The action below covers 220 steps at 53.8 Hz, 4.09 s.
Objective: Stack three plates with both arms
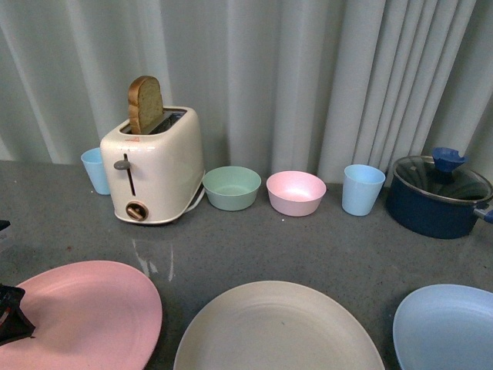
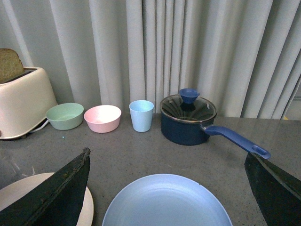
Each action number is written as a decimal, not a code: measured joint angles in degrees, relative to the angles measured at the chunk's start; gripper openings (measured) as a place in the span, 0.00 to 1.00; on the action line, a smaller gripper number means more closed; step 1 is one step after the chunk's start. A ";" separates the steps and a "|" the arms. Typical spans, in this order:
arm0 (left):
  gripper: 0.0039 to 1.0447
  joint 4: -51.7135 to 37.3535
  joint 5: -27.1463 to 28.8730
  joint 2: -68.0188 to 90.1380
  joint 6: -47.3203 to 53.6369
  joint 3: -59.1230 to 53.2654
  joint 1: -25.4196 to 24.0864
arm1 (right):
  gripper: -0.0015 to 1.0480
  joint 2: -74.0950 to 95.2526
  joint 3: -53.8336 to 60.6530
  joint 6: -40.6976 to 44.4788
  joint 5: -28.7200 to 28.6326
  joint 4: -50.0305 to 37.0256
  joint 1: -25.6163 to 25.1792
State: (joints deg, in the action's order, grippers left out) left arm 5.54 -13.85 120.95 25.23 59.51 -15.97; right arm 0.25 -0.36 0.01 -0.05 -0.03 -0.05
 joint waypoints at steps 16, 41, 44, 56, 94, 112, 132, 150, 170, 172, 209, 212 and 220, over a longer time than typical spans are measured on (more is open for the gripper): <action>0.52 0.20 1.53 0.00 -0.35 -0.04 0.50 | 0.93 0.00 0.00 0.00 0.00 0.00 0.00; 0.04 6.40 -4.87 -4.15 -1.99 3.48 -3.72 | 0.93 0.00 0.00 0.00 0.00 0.00 0.00; 0.03 8.46 -5.75 -5.49 -2.16 4.85 -5.18 | 0.93 0.00 0.00 0.00 0.00 0.00 0.00; 0.03 13.94 -10.40 -11.65 -4.52 7.45 -8.31 | 0.93 0.00 0.00 0.00 0.00 0.00 0.00; 0.03 6.27 -7.67 -17.42 -28.98 -3.65 29.07 | 0.93 0.00 0.00 0.00 0.00 0.00 0.00; 0.03 4.90 -5.27 -11.65 -32.85 0.17 31.67 | 0.93 0.00 0.00 0.00 0.00 0.00 0.00; 0.03 4.92 -3.96 -8.20 -33.35 2.73 32.48 | 0.93 0.00 0.00 0.00 0.00 0.00 0.00; 0.33 4.57 -2.80 -8.04 -32.52 2.86 31.87 | 0.93 0.00 0.00 0.00 0.00 0.00 0.00; 0.91 -14.60 3.65 -24.22 -31.93 -6.71 25.68 | 0.93 0.00 0.00 0.00 0.00 0.00 0.00; 0.95 -16.33 3.96 -26.25 -31.85 -7.65 25.49 | 0.93 0.00 0.00 0.00 0.00 0.00 0.00; 0.03 -66.38 18.75 -45.66 -25.73 -45.44 21.05 | 0.93 0.00 0.00 0.00 0.00 0.00 0.00; 0.03 -68.78 18.51 -46.21 -25.68 -47.41 20.52 | 0.93 0.00 0.00 0.00 0.00 0.00 0.00; 0.03 -66.62 14.47 -50.97 -25.62 -51.91 18.08 | 0.93 0.00 0.00 0.00 0.00 0.00 0.00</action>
State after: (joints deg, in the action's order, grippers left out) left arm -61.08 0.62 69.98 -0.38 7.60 2.11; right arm 0.25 -0.36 0.01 -0.05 -0.03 -0.05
